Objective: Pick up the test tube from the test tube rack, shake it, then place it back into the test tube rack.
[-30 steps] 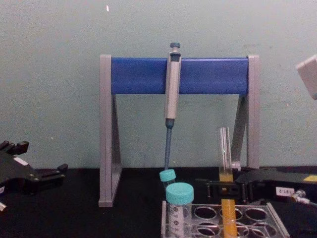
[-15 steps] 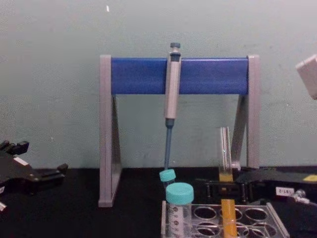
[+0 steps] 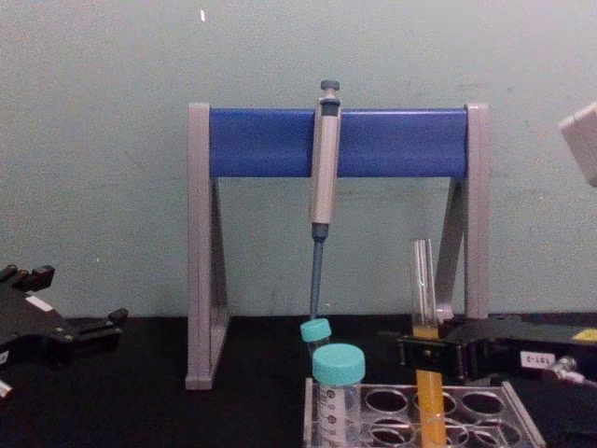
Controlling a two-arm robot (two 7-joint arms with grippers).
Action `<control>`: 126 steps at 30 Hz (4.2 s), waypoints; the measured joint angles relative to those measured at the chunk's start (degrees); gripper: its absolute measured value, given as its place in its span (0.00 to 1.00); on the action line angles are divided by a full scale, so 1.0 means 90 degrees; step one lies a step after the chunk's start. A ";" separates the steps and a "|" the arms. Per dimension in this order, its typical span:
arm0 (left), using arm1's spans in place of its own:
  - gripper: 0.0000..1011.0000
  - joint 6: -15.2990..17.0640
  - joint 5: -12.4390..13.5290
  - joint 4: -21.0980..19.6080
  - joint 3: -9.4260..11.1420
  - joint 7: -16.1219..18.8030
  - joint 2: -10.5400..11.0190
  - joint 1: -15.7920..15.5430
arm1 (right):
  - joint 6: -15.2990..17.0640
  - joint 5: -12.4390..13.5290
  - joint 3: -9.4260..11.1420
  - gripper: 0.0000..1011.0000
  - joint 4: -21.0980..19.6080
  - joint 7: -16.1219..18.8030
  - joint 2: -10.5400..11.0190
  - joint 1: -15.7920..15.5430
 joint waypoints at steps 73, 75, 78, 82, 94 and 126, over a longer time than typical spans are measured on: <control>0.99 0.0000 0.0000 0.0000 0.0000 0.0000 0.0000 0.0000 | -0.1083 -0.0547 0.0478 0.22 -0.0924 -0.0014 0.0129 -0.0680; 0.99 0.0000 0.0000 0.0000 0.0000 0.0000 0.0000 0.0000 | -0.1094 -0.0557 0.0525 0.22 -0.1026 -0.0039 0.0141 -0.0703; 0.99 0.0000 0.0000 0.0000 0.0000 0.0000 0.0000 0.0000 | -0.1119 -0.0570 0.0591 0.22 -0.1129 -0.0056 0.0147 -0.0723; 0.99 0.0000 0.0000 0.0000 0.0000 0.0000 0.0000 0.0000 | -0.1153 -0.0571 0.0657 0.22 -0.1168 -0.0063 0.0118 -0.0714; 0.99 0.0000 0.0000 0.0000 0.0000 0.0000 0.0000 0.0000 | -0.1214 -0.0492 0.0724 0.22 -0.0975 -0.0015 -0.0045 -0.0544; 0.99 0.0000 0.0000 0.0000 0.0000 0.0000 0.0000 0.0000 | -0.0739 -0.0281 0.0828 0.22 -0.1971 0.0095 0.0405 -0.1288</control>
